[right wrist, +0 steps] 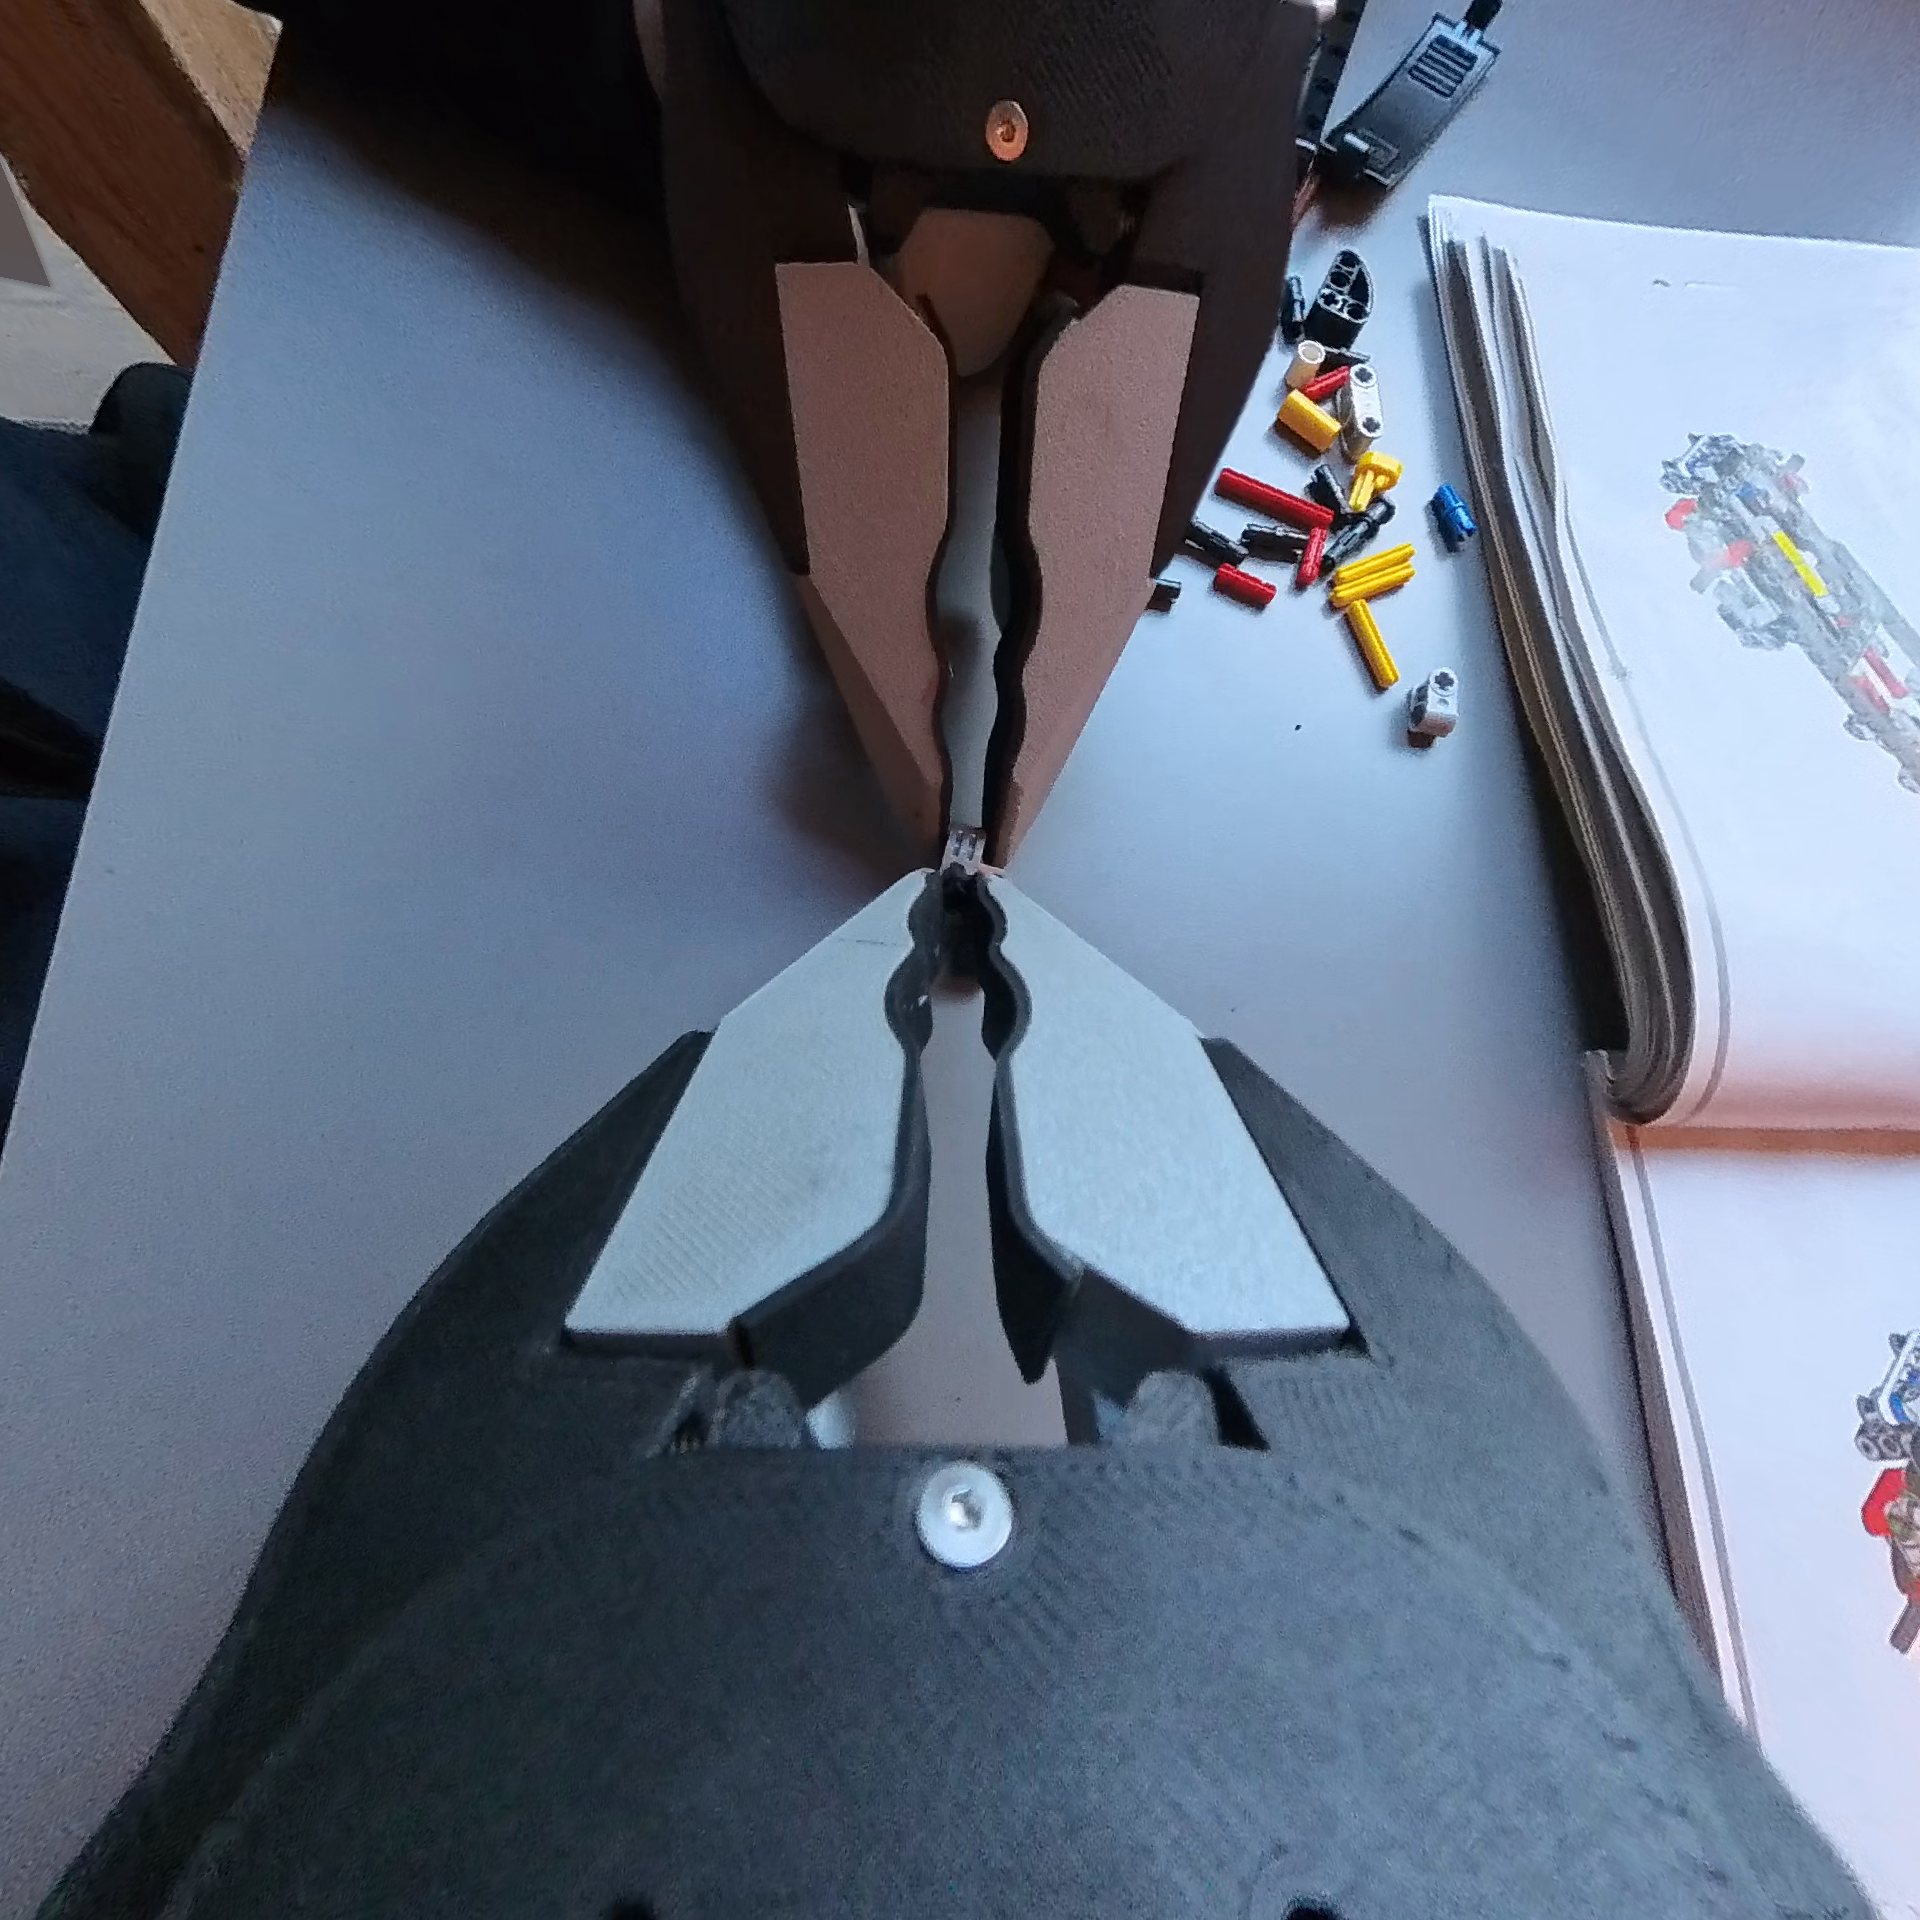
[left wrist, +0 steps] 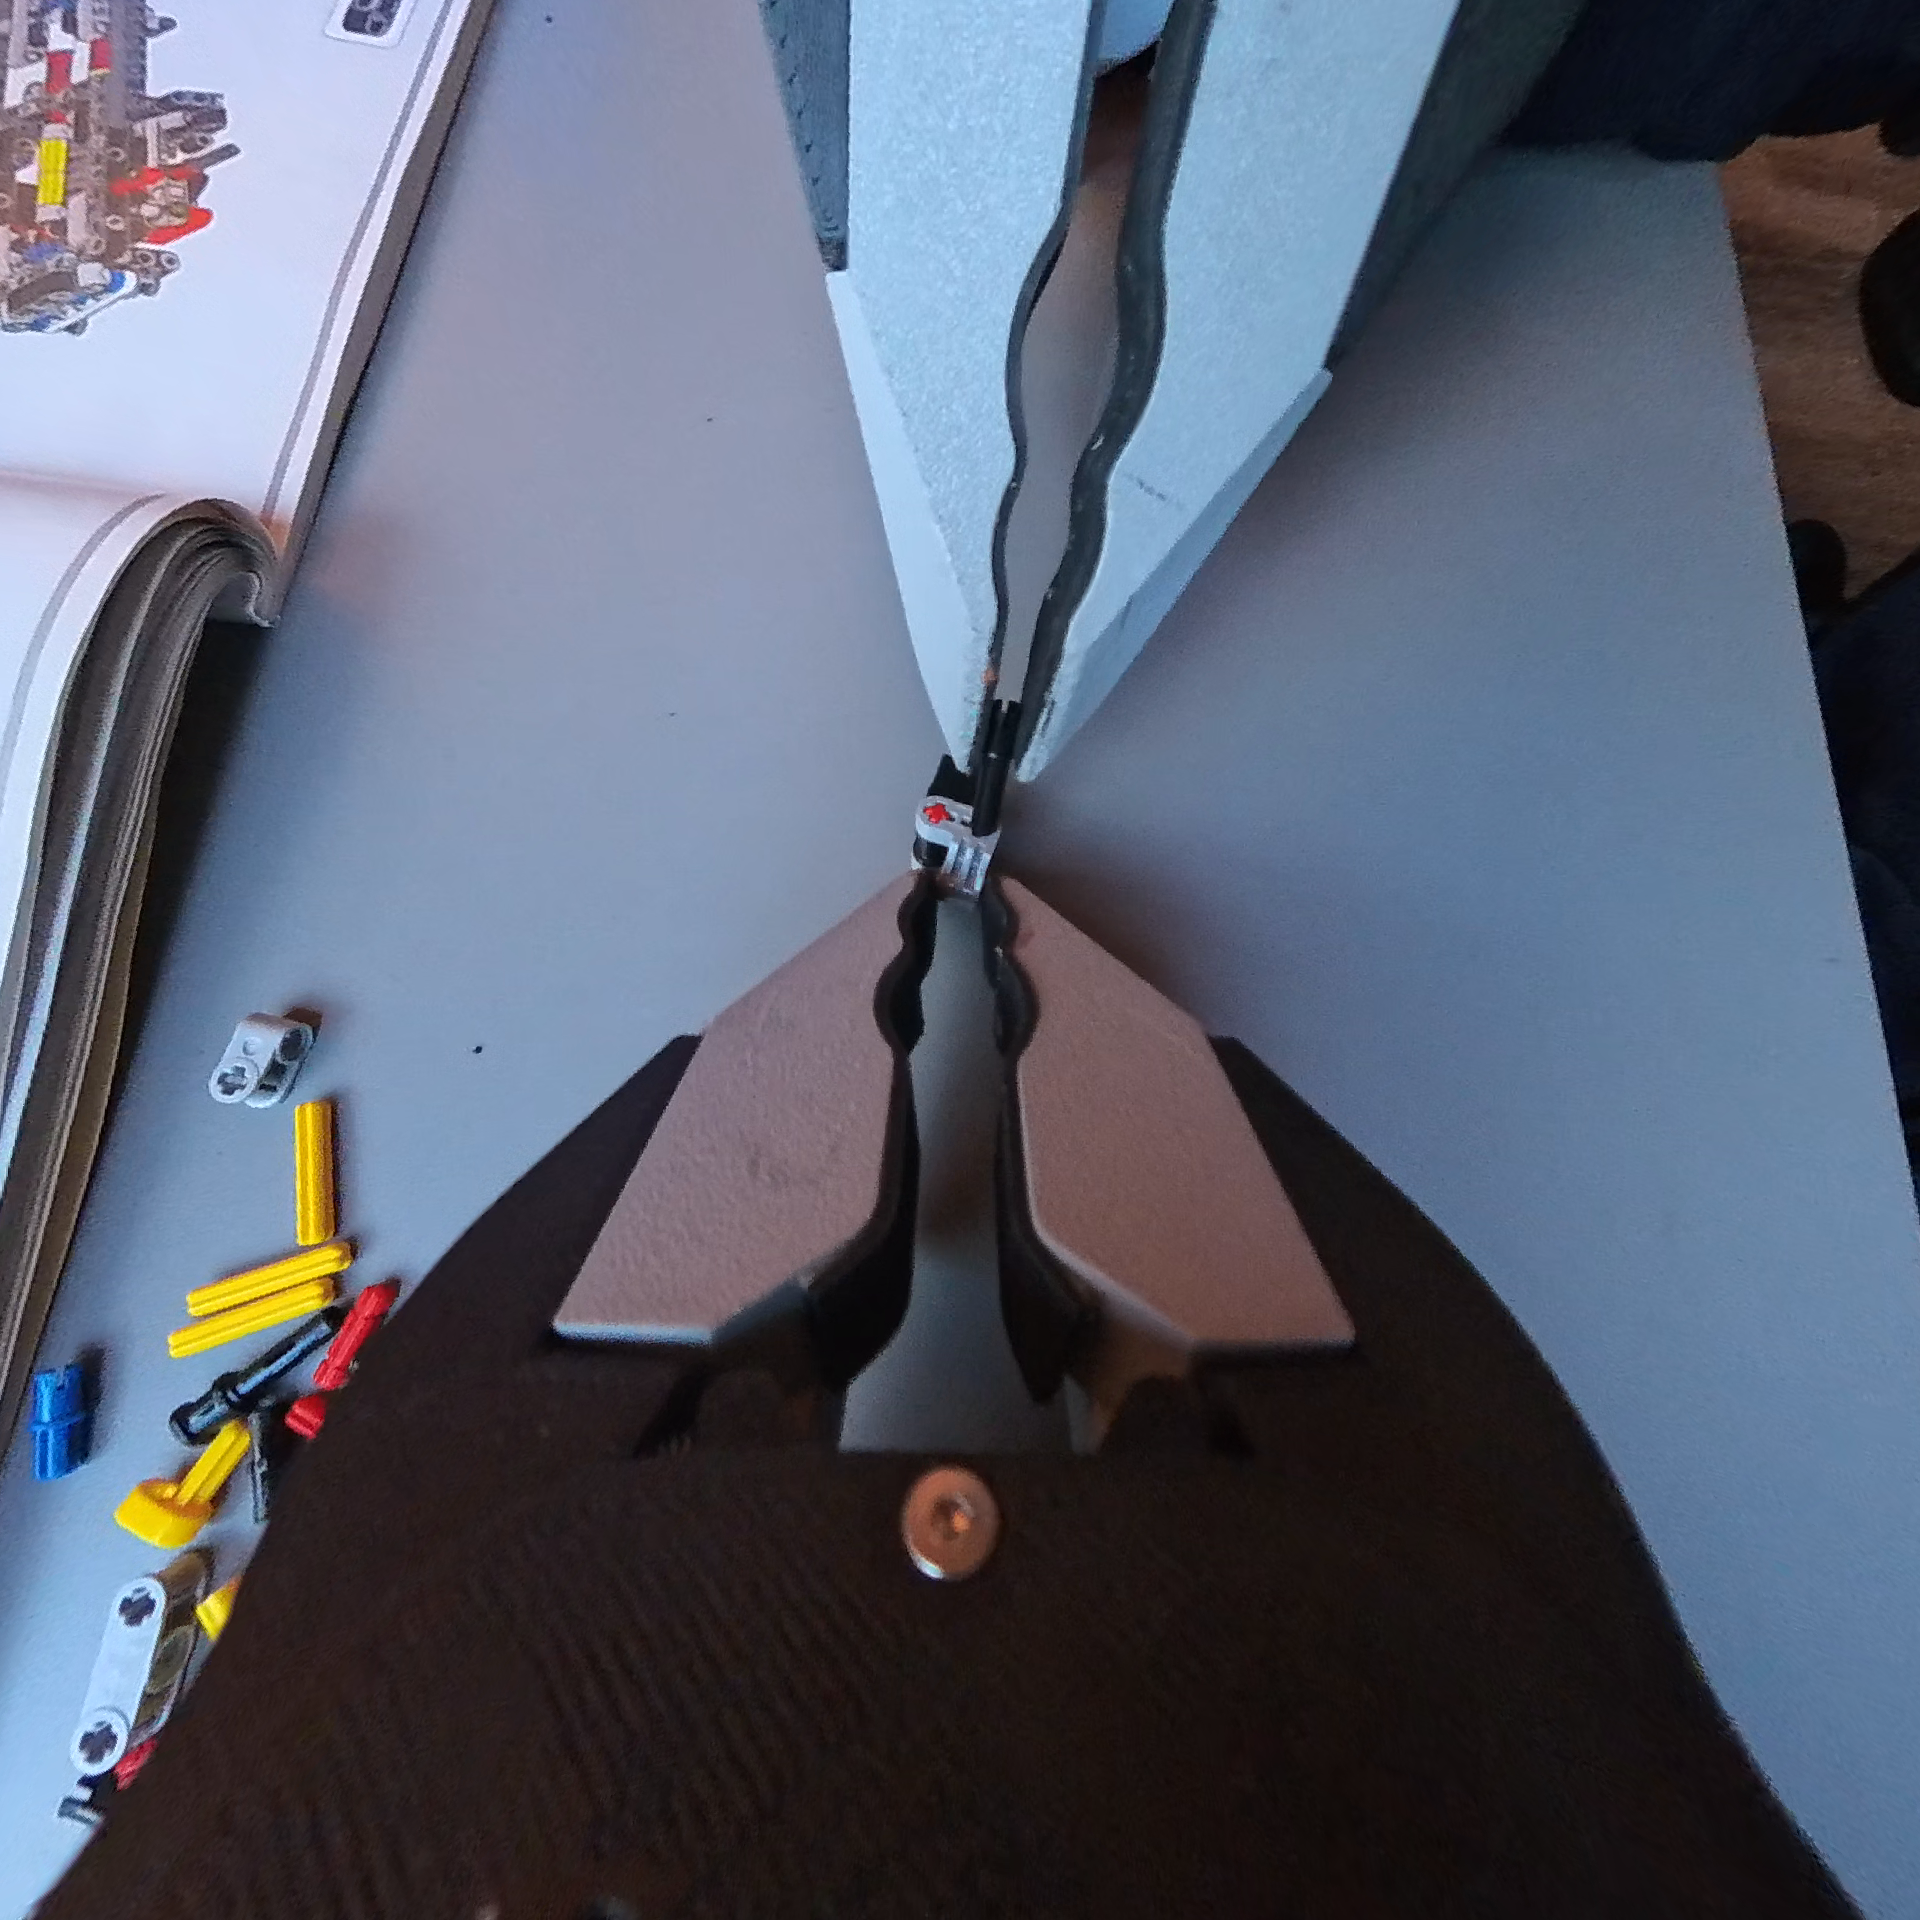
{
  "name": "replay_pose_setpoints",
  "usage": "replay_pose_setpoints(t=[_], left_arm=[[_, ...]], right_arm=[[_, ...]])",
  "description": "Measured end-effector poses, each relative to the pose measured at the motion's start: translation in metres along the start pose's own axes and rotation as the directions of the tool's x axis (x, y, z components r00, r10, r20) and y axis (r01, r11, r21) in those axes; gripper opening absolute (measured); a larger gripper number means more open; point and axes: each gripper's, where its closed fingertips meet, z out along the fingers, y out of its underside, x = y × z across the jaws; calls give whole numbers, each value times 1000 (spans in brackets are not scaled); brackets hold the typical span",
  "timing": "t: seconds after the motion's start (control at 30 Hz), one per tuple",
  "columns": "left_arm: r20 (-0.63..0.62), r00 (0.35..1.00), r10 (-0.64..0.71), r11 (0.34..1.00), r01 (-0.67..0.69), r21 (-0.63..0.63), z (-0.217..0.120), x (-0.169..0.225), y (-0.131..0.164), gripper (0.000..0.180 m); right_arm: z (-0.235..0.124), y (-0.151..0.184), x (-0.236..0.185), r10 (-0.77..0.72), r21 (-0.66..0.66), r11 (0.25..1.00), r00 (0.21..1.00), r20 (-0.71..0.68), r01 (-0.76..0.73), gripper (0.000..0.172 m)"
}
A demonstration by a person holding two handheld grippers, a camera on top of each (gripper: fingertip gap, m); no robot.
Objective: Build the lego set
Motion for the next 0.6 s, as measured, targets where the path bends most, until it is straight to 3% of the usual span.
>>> replay_pose_setpoints(t=[0.6], left_arm=[[10,999,-45,999,45,-2,2,0,-1,7]], right_arm=[[-1,2,1,99,-74,992,995,-34,-101,1]])
